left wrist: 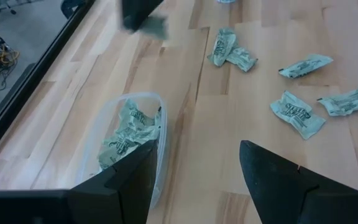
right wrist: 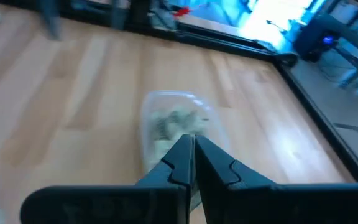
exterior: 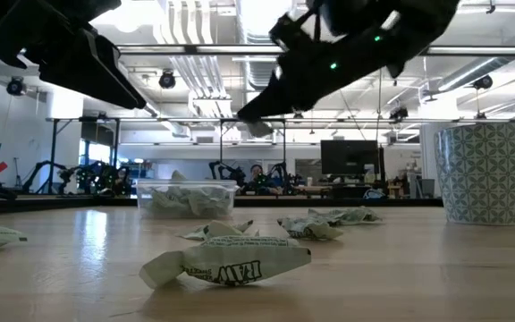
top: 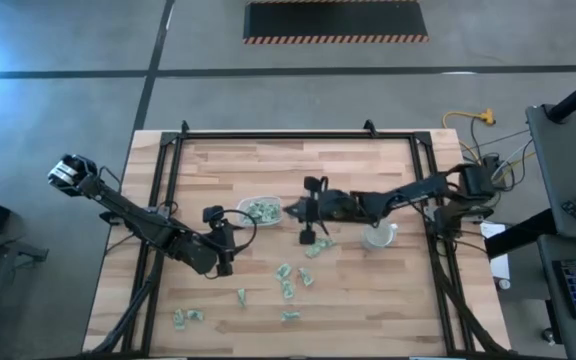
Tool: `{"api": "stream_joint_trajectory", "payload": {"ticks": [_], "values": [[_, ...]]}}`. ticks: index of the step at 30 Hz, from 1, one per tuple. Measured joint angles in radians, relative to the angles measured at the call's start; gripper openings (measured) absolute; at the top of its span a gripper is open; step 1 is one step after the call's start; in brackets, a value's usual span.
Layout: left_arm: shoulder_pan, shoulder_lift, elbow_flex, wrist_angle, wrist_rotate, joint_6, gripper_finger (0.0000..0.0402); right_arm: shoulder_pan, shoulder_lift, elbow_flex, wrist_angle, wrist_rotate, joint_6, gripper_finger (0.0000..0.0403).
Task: Pick and place Stevia / Truvia into bins
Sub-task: Put the stevia packet into the transparent bin
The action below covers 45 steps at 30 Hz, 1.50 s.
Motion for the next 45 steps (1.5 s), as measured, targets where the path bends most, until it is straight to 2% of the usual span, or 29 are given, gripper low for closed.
{"api": "stream_joint_trajectory", "payload": {"ticks": [6,9,17,23,26,34,39,45], "values": [[-0.001,0.001,0.0,0.003,-0.001,0.0,0.0212,-0.071,0.132,0.111,0.035,-0.077,0.01,0.0009],[-0.004,0.001,-0.001,0.003,-0.001,0.0,0.0212,-0.088,0.212,0.192,0.009,-0.082,0.012,0.0009],[-0.011,0.002,-0.003,-0.001,0.001,0.0,0.0212,-0.116,0.34,0.378,-0.238,-0.08,0.027,0.0009],[-0.012,0.003,-0.004,-0.002,0.001,0.001,0.0212,-0.119,0.345,0.393,-0.251,-0.078,0.027,0.0009],[-0.011,0.003,-0.004,-0.002,0.001,0.002,0.0212,-0.117,0.345,0.391,-0.266,-0.09,0.007,0.0022],[-0.011,0.003,-0.004,-0.006,0.008,0.001,0.0212,-0.119,0.33,0.39,-0.277,-0.116,0.004,0.012],[-0.012,0.003,-0.004,-0.018,0.121,-0.001,0.0212,-0.117,0.262,0.389,-0.325,-0.116,-0.029,0.0163],[-0.052,0.008,-0.004,-0.011,0.256,-0.024,0.0212,-0.108,0.143,0.383,-0.502,-0.128,-0.057,0.0173]]}}
